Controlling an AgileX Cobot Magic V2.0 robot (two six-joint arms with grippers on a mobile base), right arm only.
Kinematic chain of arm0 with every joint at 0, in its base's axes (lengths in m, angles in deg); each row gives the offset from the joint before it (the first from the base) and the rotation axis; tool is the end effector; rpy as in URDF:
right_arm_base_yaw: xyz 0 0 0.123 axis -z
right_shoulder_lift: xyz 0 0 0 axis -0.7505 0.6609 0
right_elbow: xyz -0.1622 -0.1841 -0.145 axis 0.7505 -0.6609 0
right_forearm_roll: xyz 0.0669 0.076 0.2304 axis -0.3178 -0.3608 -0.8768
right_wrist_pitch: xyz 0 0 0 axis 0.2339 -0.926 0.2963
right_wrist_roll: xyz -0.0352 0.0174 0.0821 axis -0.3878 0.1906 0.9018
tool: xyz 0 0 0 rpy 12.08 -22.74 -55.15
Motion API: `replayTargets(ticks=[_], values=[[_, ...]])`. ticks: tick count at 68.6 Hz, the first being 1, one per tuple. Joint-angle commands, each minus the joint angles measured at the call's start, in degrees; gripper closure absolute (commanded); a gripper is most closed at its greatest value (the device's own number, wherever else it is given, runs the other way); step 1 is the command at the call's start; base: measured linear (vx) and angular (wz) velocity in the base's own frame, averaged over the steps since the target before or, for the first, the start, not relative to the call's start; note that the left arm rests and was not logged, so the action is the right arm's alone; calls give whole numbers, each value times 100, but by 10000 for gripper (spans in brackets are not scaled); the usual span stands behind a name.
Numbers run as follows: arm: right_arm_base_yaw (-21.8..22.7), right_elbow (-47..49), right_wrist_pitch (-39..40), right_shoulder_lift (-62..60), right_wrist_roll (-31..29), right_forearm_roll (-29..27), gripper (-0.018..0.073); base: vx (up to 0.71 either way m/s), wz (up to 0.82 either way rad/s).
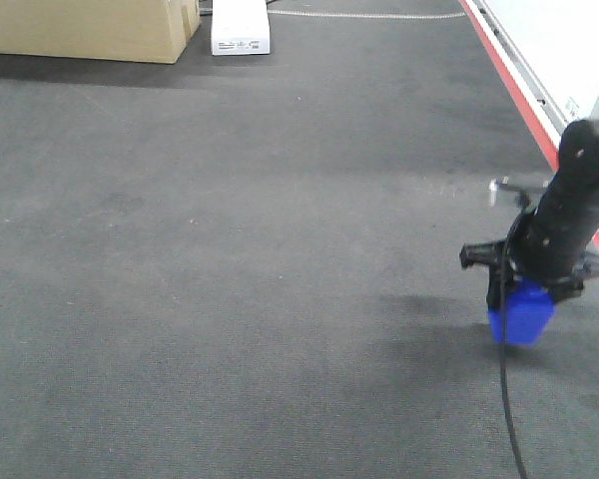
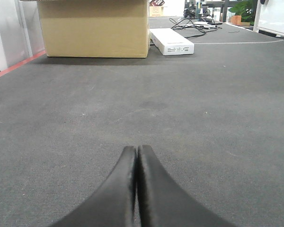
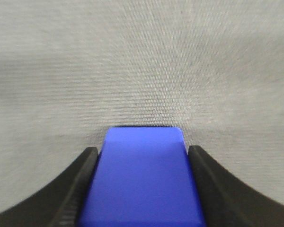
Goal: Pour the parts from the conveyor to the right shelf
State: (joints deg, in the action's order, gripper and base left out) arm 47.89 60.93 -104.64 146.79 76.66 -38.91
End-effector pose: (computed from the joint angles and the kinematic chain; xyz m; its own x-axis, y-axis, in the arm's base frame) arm 0.3681 0.0061 0.2035 -0.9920 0.1131 -0.0563 0.1121 0.9935 0.0206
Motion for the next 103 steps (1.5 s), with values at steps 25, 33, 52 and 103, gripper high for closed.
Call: replayTargets(ticks=[25,33,52,103], values=[[13,-1610,2355,-2942,-355,-10,565,0,0],[13,-2245,3059,-3866,-642,-2,565,0,0],[18,-3635,4120,-5699,-806,-2,565,0,0],[18,-5790,4819,-9509,-990,87,565,0,0]])
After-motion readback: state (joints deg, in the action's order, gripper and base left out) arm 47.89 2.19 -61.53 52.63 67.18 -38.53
